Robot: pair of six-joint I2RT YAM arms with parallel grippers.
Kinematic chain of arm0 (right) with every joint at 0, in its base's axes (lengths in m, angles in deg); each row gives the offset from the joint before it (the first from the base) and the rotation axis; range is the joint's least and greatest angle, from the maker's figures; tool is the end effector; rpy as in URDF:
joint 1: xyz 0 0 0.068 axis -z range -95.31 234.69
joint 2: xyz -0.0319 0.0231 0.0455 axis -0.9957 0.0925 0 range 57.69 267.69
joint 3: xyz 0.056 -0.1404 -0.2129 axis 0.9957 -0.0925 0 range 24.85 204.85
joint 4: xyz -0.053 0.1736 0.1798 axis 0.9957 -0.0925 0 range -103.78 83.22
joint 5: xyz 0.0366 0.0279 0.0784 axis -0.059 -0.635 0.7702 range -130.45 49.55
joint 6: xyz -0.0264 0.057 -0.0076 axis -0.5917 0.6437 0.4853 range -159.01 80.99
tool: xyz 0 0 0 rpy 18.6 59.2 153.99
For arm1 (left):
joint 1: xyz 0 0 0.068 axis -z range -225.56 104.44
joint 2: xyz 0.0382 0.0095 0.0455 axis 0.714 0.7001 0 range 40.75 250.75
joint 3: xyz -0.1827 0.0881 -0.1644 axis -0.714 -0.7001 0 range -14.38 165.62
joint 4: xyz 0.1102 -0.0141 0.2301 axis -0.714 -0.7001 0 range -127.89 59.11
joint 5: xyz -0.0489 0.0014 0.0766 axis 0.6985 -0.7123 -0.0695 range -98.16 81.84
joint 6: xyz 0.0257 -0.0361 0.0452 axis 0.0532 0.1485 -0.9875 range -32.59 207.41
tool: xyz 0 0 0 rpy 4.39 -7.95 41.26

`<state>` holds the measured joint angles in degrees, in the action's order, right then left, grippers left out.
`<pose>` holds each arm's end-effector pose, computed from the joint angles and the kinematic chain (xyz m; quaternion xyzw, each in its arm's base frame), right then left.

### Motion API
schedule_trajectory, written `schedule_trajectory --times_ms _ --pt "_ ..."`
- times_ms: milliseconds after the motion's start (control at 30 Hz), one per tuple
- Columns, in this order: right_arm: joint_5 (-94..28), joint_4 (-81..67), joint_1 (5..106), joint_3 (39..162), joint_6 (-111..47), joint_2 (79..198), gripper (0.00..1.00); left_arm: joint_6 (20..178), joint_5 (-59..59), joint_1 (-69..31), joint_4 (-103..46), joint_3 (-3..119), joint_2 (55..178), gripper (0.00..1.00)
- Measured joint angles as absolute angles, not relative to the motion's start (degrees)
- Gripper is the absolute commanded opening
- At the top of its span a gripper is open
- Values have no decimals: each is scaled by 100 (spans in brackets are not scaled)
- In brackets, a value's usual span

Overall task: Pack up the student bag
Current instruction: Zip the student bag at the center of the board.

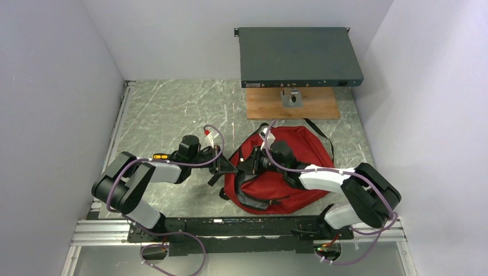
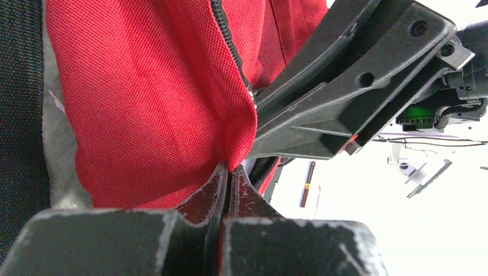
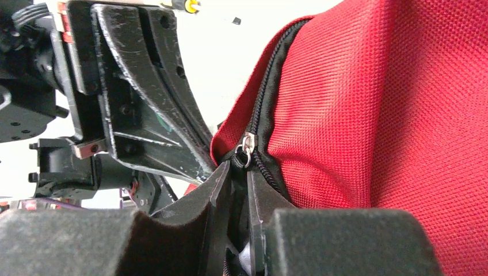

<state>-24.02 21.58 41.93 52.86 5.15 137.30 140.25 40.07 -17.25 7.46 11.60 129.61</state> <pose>0.1966 0.2008 0.1639 -0.0685 0.8274 0.4612 0.3132 0.2239 -0.1618 0.1361 0.0528 0.7972 -0.5821 0.1513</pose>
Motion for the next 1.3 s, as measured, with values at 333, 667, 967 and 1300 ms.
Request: schedule_trajectory --times_ms 333,667,967,1300 --pt "-2389 2193 4193 5397 561 14006 7 14025 3994 -1762 733 1127 12939 0" --pt "-2380 1756 4193 5517 613 13866 0 13866 3943 -1788 401 1119 12600 67" --pt "-2254 877 4197 5915 528 13733 0 13166 3143 -1799 -976 2155 12393 88" --pt "-2216 243 4201 6110 447 13521 0 13155 2652 -1808 -1230 3005 13656 56"
